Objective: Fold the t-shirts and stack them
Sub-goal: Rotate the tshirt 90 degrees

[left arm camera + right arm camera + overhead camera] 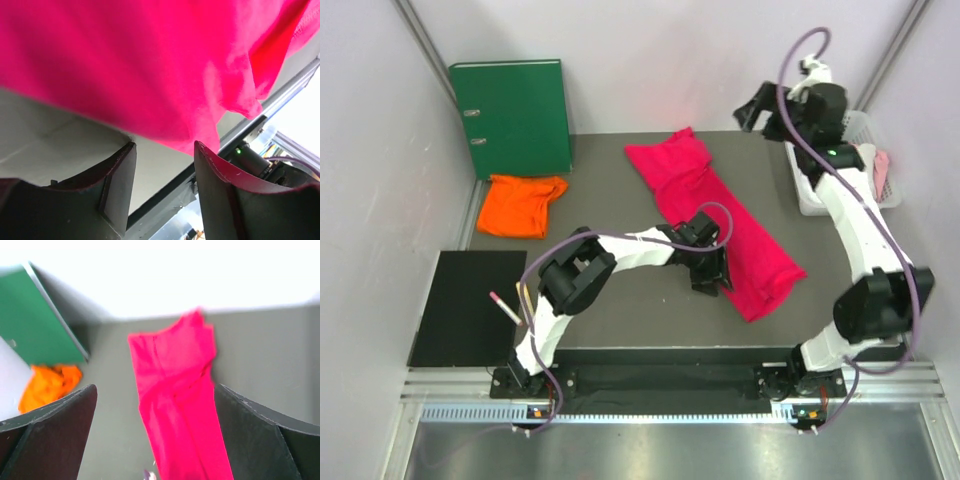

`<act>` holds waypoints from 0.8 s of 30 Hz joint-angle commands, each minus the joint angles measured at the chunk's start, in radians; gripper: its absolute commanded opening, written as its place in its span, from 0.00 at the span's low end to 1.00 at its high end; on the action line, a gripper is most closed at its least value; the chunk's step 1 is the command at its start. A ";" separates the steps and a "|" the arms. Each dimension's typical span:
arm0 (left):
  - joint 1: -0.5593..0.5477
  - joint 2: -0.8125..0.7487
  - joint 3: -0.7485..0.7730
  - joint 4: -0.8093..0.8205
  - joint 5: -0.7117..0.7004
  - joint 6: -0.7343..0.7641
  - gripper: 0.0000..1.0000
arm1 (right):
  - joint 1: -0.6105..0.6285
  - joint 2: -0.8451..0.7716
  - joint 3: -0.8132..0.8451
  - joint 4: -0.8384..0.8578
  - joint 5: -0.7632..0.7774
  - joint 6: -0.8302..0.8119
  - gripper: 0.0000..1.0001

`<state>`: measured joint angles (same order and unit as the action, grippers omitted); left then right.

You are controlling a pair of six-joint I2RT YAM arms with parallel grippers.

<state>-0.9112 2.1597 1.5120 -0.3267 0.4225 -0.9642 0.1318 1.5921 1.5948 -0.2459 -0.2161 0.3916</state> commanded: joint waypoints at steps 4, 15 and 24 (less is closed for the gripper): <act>-0.038 0.066 0.016 0.051 -0.004 -0.056 0.53 | -0.086 -0.133 -0.101 -0.076 0.004 -0.014 1.00; 0.000 -0.107 -0.241 -0.072 -0.140 -0.077 0.00 | -0.093 -0.268 -0.272 -0.182 -0.046 -0.058 1.00; 0.083 -0.432 -0.611 -0.244 -0.272 -0.018 0.00 | -0.072 -0.330 -0.485 -0.242 -0.150 -0.080 1.00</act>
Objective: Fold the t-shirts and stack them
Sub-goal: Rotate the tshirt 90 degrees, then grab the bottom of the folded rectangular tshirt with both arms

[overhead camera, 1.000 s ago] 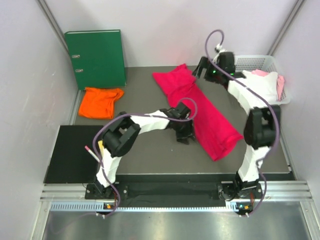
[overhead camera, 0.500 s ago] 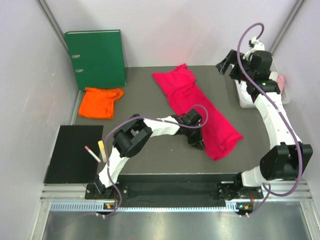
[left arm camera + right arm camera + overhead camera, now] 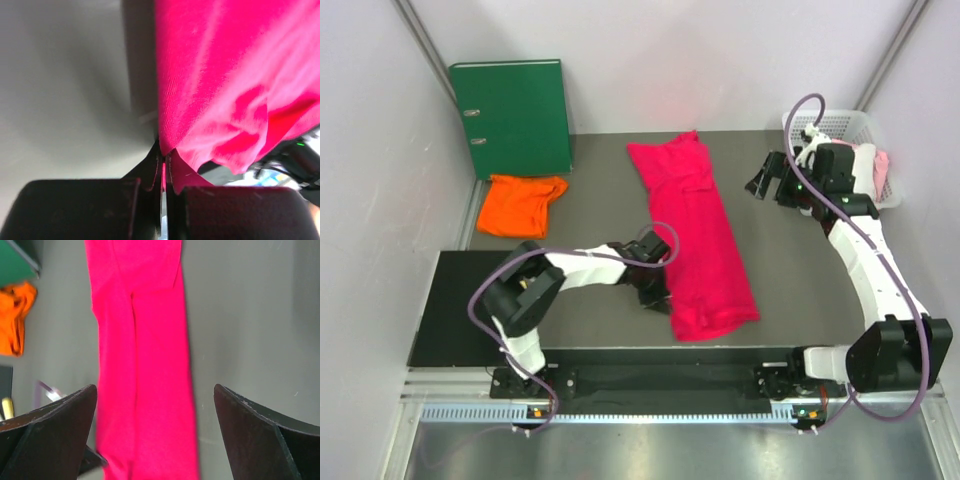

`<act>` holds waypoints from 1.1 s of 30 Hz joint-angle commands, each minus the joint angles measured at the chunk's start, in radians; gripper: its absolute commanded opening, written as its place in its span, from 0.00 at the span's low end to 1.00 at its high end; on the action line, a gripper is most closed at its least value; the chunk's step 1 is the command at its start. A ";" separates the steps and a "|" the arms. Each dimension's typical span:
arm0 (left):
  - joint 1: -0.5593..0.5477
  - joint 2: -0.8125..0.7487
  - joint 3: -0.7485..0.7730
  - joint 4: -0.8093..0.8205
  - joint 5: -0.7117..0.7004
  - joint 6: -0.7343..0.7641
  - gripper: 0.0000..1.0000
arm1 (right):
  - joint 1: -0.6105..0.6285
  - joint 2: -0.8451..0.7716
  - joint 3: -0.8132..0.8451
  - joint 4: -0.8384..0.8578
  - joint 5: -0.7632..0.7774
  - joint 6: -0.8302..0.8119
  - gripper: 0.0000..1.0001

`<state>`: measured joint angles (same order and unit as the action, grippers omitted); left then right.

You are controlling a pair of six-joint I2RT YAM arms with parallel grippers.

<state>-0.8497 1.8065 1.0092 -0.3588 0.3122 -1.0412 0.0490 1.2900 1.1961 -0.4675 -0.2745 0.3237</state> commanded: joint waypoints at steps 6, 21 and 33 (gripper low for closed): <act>0.096 -0.209 -0.149 -0.350 -0.283 0.069 0.00 | 0.038 0.025 -0.262 -0.052 -0.239 0.020 1.00; 0.136 -0.409 -0.198 -0.361 -0.260 0.024 0.74 | 0.066 -0.063 -0.674 -0.195 -0.519 0.086 0.92; 0.089 -0.484 -0.383 -0.206 -0.186 -0.106 0.64 | 0.166 -0.066 -0.822 -0.001 -0.566 0.265 0.73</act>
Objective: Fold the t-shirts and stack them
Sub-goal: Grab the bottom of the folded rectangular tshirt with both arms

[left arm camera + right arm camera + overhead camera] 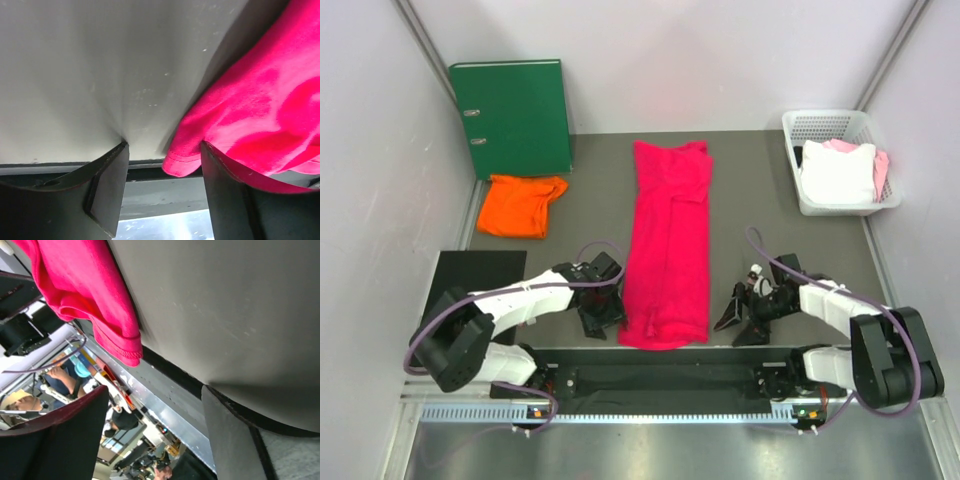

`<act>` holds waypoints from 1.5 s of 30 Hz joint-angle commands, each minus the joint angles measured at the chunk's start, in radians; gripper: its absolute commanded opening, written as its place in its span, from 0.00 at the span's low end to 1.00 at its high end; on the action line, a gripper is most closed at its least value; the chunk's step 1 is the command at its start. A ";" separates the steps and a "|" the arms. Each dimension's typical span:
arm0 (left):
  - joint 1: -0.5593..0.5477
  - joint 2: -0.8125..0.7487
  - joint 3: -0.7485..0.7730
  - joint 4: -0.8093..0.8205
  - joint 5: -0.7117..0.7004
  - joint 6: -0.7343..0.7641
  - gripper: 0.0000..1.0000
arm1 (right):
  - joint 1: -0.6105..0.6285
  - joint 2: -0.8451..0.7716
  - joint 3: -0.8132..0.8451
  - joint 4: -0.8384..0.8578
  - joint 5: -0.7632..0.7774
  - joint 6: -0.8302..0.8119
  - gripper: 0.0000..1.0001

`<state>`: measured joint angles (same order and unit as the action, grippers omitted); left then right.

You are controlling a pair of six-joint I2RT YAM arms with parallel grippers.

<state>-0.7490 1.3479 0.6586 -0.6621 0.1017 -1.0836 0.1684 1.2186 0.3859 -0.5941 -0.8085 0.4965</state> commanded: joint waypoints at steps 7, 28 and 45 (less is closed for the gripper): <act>-0.021 0.010 -0.036 0.143 0.021 -0.084 0.59 | 0.207 0.137 0.008 0.382 -0.008 0.263 0.62; -0.033 -0.056 0.145 -0.063 -0.027 -0.042 0.00 | 0.275 0.119 0.211 0.019 0.118 0.123 0.00; 0.115 0.243 0.620 -0.084 -0.053 0.198 0.00 | 0.197 0.286 0.758 -0.127 0.336 -0.091 0.00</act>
<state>-0.7074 1.5356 1.1801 -0.7616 0.0540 -0.9745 0.3916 1.4418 1.0058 -0.7074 -0.5514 0.5003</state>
